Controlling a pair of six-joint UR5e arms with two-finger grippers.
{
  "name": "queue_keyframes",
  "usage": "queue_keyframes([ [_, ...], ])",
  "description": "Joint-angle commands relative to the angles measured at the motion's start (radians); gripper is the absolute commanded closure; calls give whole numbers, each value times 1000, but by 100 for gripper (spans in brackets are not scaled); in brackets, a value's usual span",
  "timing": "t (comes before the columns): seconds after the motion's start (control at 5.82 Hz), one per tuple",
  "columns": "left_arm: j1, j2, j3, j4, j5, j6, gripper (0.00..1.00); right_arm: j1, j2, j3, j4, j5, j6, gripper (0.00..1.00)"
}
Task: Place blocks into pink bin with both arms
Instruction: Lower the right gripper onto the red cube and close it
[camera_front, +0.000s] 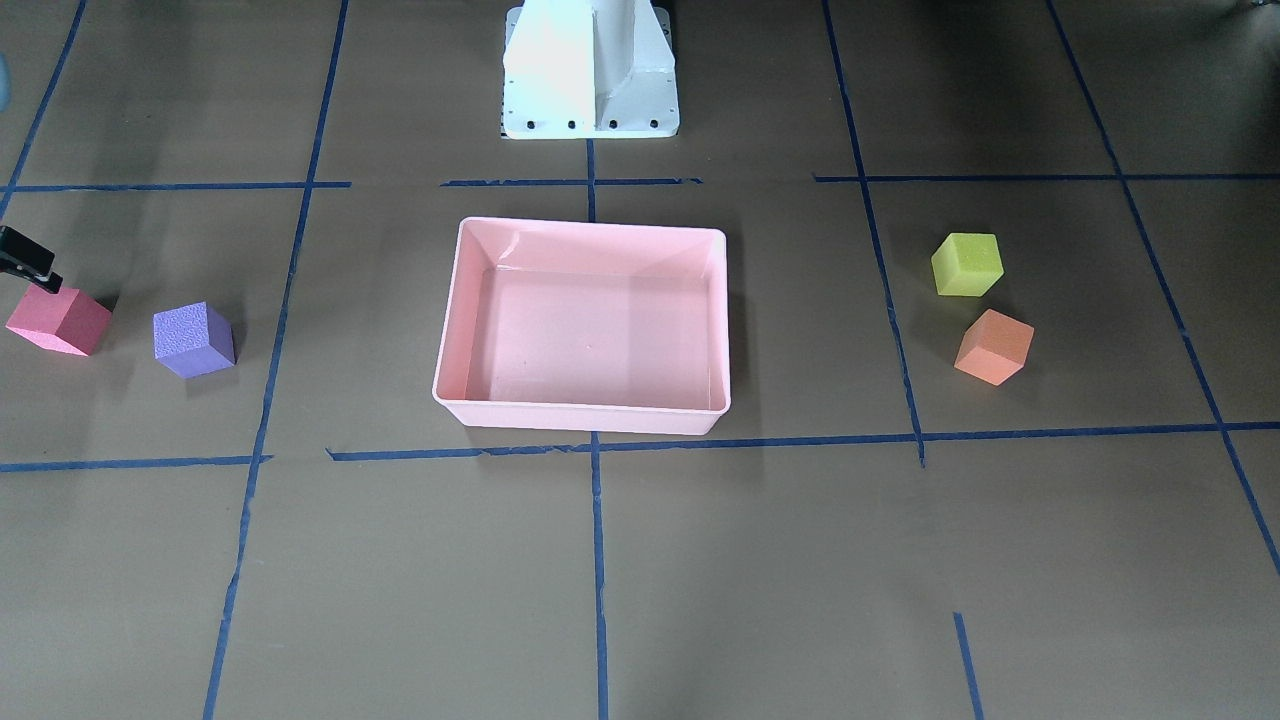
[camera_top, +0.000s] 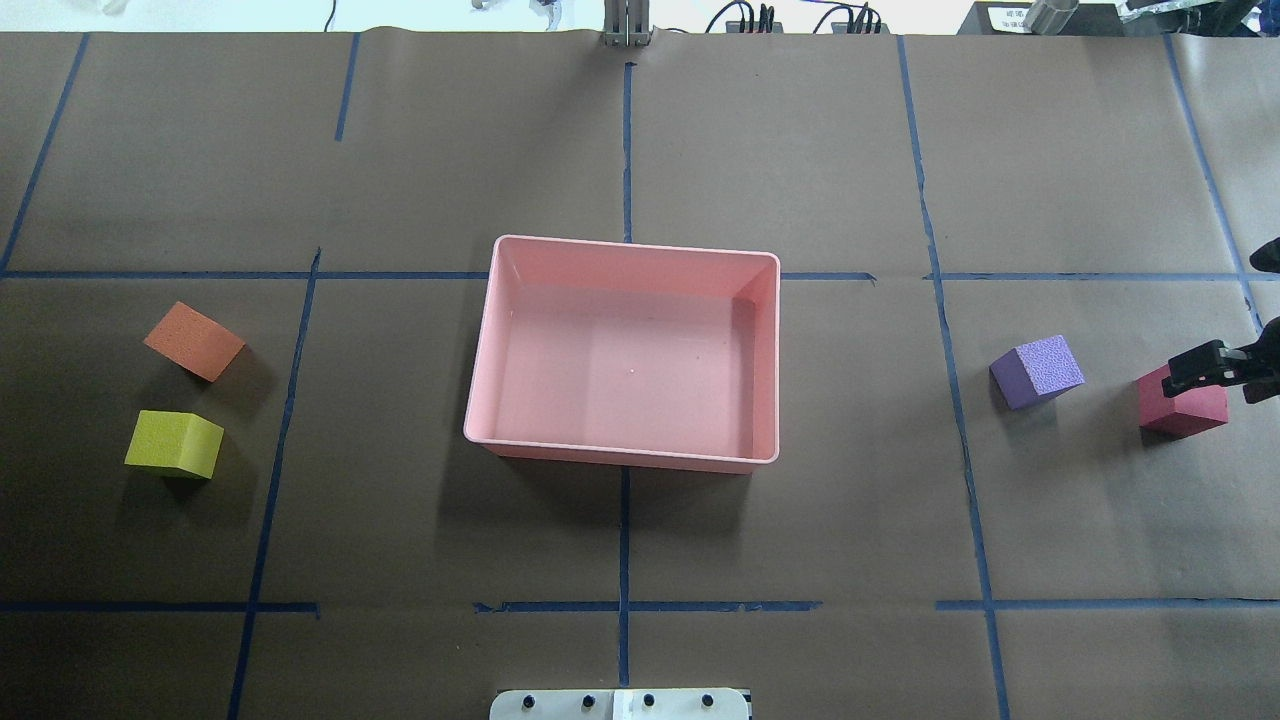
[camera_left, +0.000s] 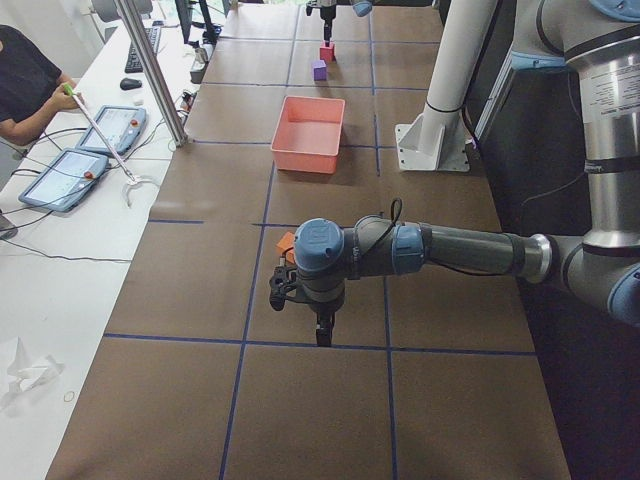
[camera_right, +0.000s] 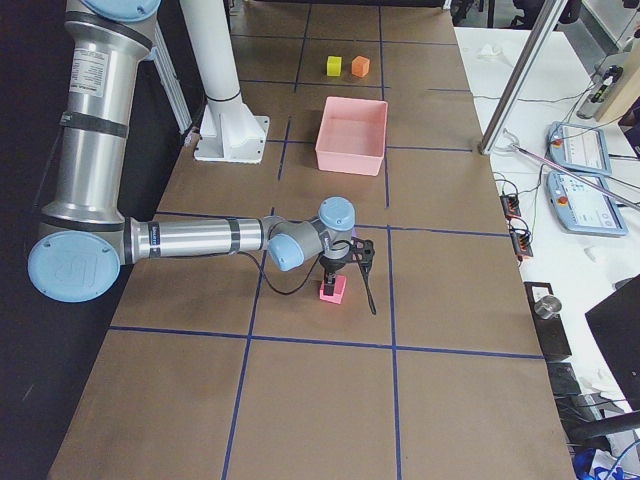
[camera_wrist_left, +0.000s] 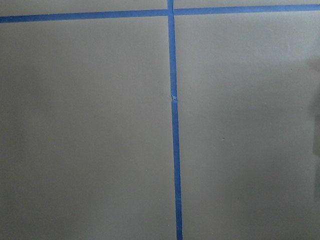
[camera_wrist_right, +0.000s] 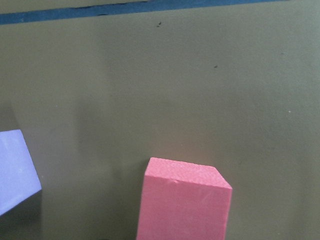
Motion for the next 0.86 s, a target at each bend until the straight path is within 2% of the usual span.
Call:
queue_keyframes([
  [0.0,0,1,-1,-2,0,0,0,-21,19,-16,-1,-30,22,0],
  [0.69,-2,1,-6,0,0,0,0,-21,10,-56,-9,-47,19,1],
])
